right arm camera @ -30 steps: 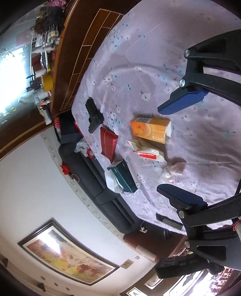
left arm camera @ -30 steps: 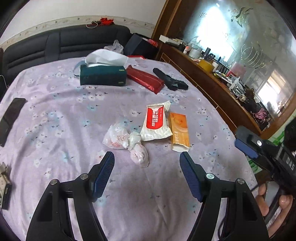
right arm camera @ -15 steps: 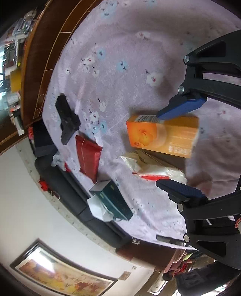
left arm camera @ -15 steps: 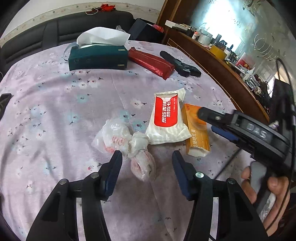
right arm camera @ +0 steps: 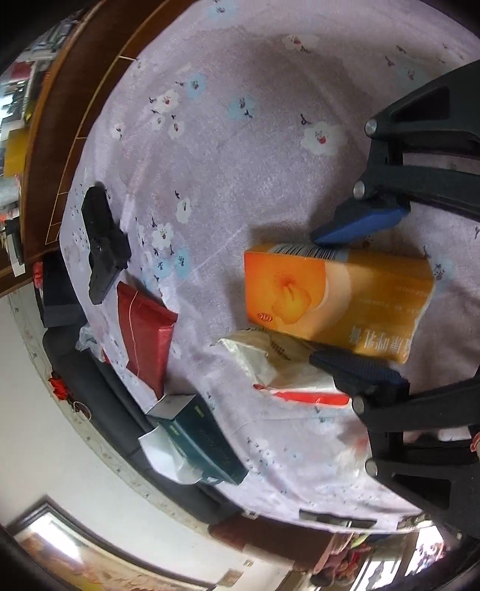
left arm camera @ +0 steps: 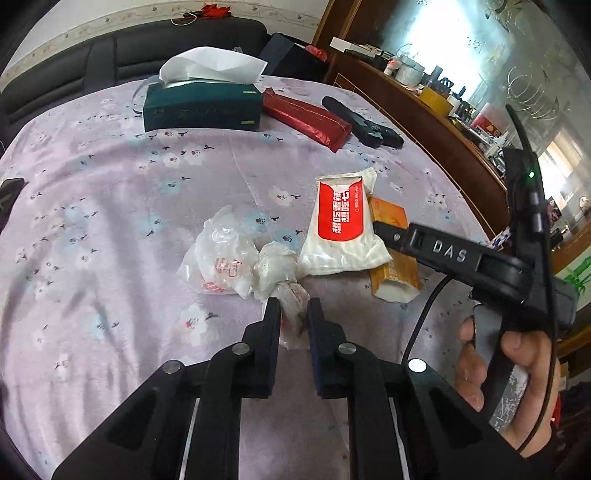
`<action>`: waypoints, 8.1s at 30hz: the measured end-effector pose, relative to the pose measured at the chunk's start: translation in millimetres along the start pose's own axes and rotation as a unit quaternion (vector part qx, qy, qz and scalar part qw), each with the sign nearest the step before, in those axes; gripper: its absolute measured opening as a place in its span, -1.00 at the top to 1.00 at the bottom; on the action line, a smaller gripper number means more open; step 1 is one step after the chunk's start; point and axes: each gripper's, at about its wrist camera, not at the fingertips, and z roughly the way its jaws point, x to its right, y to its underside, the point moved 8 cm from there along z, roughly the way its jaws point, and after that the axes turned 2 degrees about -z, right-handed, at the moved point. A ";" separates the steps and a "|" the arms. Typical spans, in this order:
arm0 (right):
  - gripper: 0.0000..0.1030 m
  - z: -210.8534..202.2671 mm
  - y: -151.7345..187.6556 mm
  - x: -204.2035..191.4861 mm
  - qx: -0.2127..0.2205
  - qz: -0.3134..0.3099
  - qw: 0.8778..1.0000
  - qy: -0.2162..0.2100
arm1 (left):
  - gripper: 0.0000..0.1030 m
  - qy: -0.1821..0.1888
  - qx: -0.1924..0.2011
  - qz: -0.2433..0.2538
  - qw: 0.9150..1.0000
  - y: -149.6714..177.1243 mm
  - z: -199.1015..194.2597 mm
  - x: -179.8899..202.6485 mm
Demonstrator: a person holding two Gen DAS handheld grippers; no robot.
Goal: Collect trash
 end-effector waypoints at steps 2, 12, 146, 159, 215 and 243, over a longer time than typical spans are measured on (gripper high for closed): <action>-0.10 -2.3 4.1 0.0 -0.002 -0.007 1.000 0.003 | 0.77 -0.002 0.002 0.007 1.000 3.8 -8.2 1.2; -0.07 -87.0 62.7 23.1 0.041 0.011 0.999 -0.025 | 0.78 0.037 0.037 0.044 0.998 41.1 -68.3 41.5; -0.13 -557.5 360.1 374.9 0.340 0.286 0.876 0.186 | 0.76 0.332 -0.124 0.387 0.851 364.6 -69.3 546.1; -0.29 -546.5 363.3 383.5 0.326 0.310 0.875 0.178 | -0.03 0.320 -0.074 0.366 0.871 333.2 -82.3 511.0; -0.82 -590.9 380.5 251.4 0.340 0.216 0.864 0.300 | -0.83 0.224 0.070 0.341 0.910 284.3 -196.7 418.9; -0.82 -593.6 396.4 256.8 0.328 0.232 0.862 0.310 | -0.84 0.218 0.062 0.356 0.907 294.2 -194.1 420.4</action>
